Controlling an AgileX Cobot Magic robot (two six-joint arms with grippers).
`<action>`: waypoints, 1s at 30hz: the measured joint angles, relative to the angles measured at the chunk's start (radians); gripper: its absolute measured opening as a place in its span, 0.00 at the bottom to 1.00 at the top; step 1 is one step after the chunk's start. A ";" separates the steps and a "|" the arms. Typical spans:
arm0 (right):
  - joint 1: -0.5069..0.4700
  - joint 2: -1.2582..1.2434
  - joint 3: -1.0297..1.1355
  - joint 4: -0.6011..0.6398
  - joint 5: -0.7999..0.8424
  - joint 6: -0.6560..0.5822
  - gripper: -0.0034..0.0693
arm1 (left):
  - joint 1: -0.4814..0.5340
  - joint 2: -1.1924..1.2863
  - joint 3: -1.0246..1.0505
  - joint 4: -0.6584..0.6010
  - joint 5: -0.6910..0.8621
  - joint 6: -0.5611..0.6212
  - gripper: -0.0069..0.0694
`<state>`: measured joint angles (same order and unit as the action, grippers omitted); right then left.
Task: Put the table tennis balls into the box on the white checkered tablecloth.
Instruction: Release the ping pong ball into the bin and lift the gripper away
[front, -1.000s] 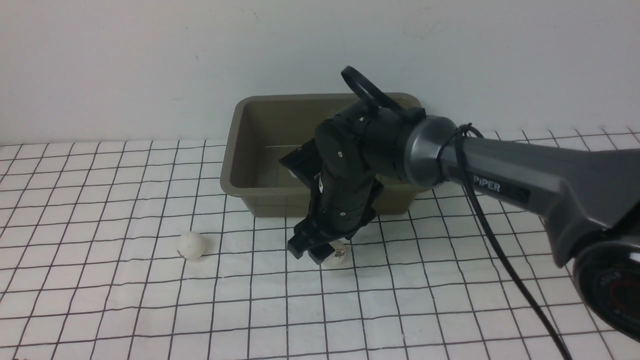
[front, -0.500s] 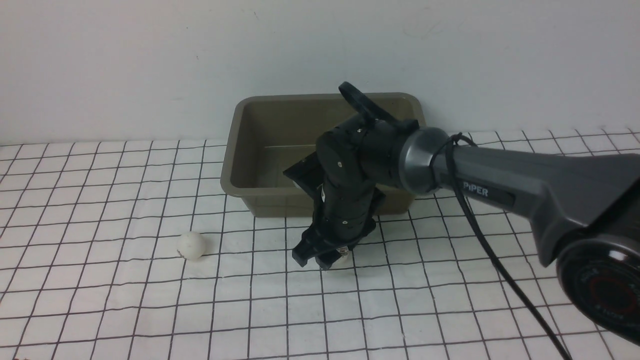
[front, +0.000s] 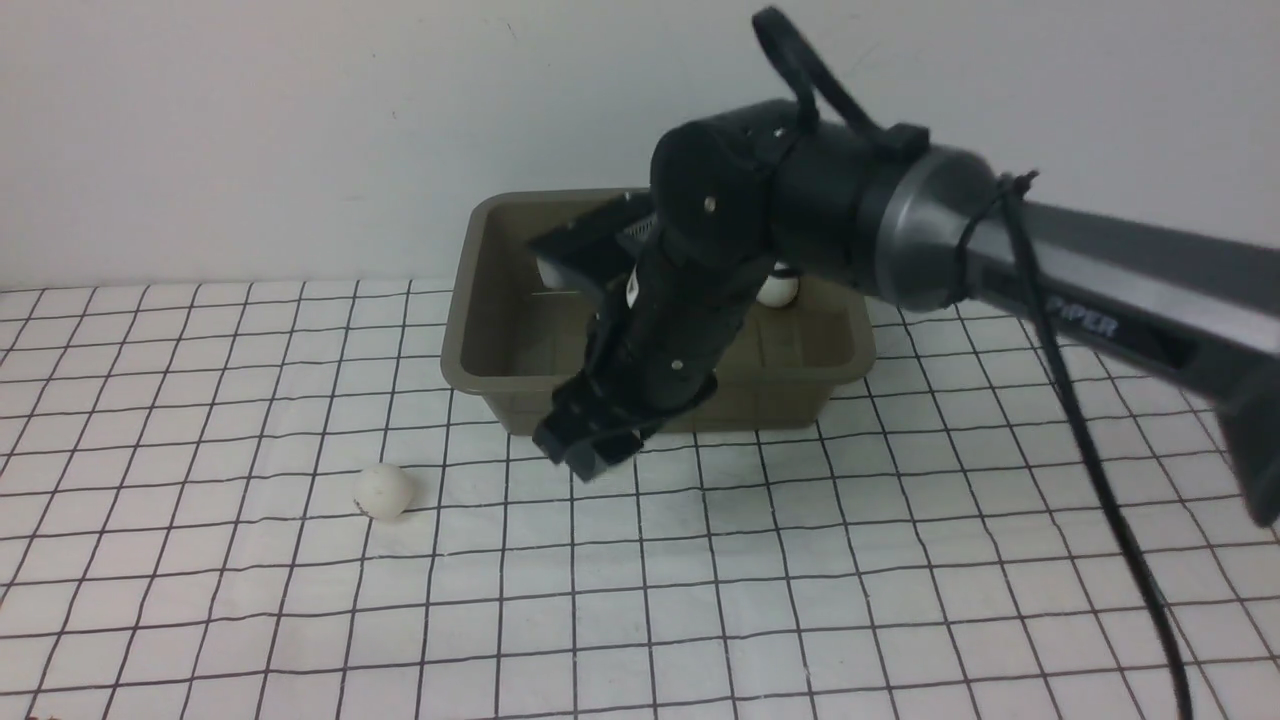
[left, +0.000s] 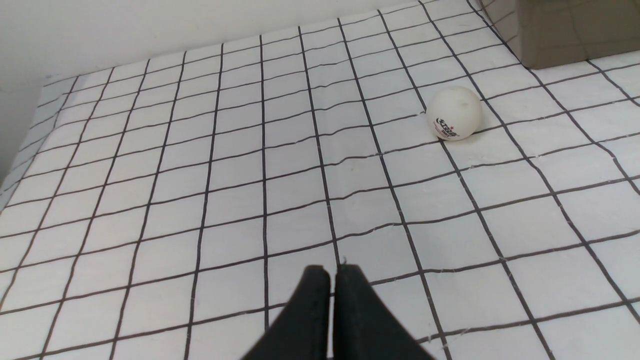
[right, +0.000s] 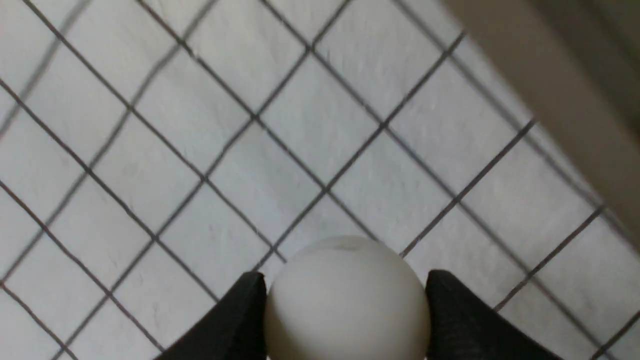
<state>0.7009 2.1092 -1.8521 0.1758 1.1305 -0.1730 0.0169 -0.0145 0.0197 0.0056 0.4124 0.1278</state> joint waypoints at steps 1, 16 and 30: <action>-0.002 -0.032 -0.021 -0.023 -0.030 0.001 0.55 | 0.000 0.000 0.000 0.000 0.000 0.000 0.09; -0.231 0.145 -0.234 -0.110 -0.147 0.049 0.55 | 0.000 0.000 0.000 0.000 0.000 0.000 0.09; -0.241 0.178 -0.234 -0.101 -0.188 0.047 0.68 | 0.000 0.000 0.000 0.000 0.000 0.000 0.09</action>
<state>0.4602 2.2872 -2.0865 0.0750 0.9424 -0.1264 0.0169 -0.0145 0.0197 0.0056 0.4124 0.1278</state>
